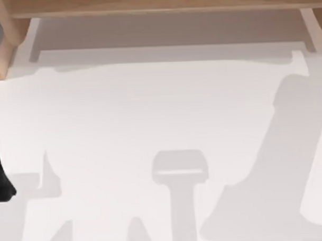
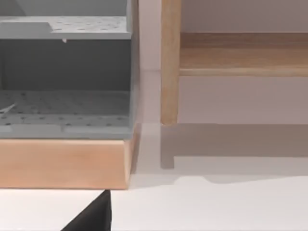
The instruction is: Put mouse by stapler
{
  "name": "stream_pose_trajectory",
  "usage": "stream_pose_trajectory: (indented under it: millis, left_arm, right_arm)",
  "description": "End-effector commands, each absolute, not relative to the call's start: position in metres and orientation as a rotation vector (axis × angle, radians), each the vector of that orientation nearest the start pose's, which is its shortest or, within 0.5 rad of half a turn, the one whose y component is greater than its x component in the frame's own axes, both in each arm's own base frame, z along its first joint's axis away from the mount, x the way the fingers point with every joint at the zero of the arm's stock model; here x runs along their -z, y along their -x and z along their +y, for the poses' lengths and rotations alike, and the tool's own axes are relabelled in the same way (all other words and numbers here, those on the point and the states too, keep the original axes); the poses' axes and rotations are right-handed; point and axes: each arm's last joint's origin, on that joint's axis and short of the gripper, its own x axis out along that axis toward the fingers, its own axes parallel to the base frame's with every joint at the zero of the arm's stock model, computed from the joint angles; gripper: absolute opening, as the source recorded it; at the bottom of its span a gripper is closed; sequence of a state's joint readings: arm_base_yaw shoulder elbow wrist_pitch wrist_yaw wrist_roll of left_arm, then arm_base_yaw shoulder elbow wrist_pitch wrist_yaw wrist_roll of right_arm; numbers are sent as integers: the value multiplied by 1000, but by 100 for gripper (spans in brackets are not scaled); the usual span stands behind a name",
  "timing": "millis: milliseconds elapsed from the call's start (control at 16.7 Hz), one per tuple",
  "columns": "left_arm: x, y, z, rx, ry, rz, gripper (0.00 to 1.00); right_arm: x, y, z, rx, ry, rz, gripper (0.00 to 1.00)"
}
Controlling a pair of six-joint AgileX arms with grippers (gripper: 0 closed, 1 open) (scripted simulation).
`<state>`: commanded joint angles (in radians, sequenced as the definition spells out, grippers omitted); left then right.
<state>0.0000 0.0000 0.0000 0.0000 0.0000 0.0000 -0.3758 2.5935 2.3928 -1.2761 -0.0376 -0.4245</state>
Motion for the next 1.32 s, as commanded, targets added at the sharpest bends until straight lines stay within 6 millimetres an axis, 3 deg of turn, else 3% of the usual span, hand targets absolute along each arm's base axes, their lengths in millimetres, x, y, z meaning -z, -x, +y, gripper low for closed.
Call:
stream_pose_trajectory:
  millis: [480,1260,1320]
  left_arm:
    - [-160,-106,-1,0,0,0,100]
    - [-160,-106,-1,0,0,0,100]
    - [-160,-106,-1,0,0,0,100]
  right_arm:
    - [-135,-482,-180,-56,45,1468,100]
    - [-135,-482,-180,-56,45,1468,2]
    - [-135,-482,-180,-56,45,1468,0]
